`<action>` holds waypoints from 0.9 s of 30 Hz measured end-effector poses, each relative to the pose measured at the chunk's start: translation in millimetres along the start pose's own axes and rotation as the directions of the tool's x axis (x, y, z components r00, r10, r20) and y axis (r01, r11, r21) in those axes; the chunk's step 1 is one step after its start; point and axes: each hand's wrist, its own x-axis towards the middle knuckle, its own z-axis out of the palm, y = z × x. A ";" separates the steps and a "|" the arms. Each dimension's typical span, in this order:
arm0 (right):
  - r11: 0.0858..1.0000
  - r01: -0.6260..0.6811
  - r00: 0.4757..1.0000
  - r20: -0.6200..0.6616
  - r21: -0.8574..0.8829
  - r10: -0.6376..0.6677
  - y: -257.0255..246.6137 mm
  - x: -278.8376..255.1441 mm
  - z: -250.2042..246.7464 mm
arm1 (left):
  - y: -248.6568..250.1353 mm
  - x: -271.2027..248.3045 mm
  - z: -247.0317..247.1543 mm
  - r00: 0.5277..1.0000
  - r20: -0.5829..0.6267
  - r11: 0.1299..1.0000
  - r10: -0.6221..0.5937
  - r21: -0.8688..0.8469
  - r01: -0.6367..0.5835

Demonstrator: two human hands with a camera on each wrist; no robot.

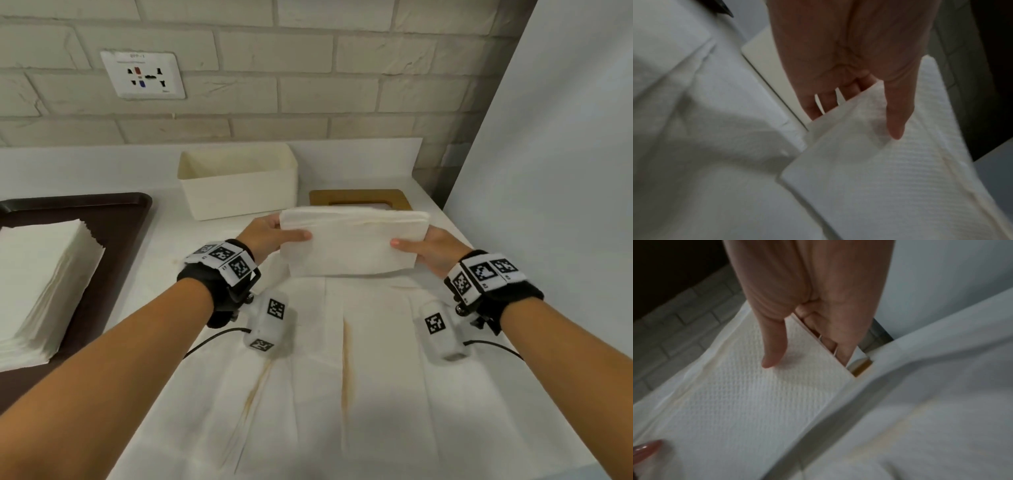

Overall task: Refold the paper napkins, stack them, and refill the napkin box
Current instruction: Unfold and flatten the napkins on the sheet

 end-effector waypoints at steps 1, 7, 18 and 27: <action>0.999 -0.037 0.999 0.021 -0.036 0.037 5.8 1.4 -0.4 | -5.2 1.9 1.9 0.999 0.028 0.999 -0.024 0.024 0.023; 0.978 -0.107 0.992 0.051 -0.177 0.118 18.8 3.4 -5.8 | -22.1 8.1 9.9 0.992 0.113 0.998 -0.059 0.017 0.058; 1.000 -0.026 1.000 0.004 -0.005 0.026 24.6 32.0 -18.7 | -17.4 20.9 29.7 0.998 0.029 0.997 -0.060 -0.053 0.061; 0.997 -0.014 0.999 0.037 -0.076 0.017 19.2 31.4 -21.7 | -26.1 31.9 35.8 0.993 0.047 0.994 -0.105 0.028 0.104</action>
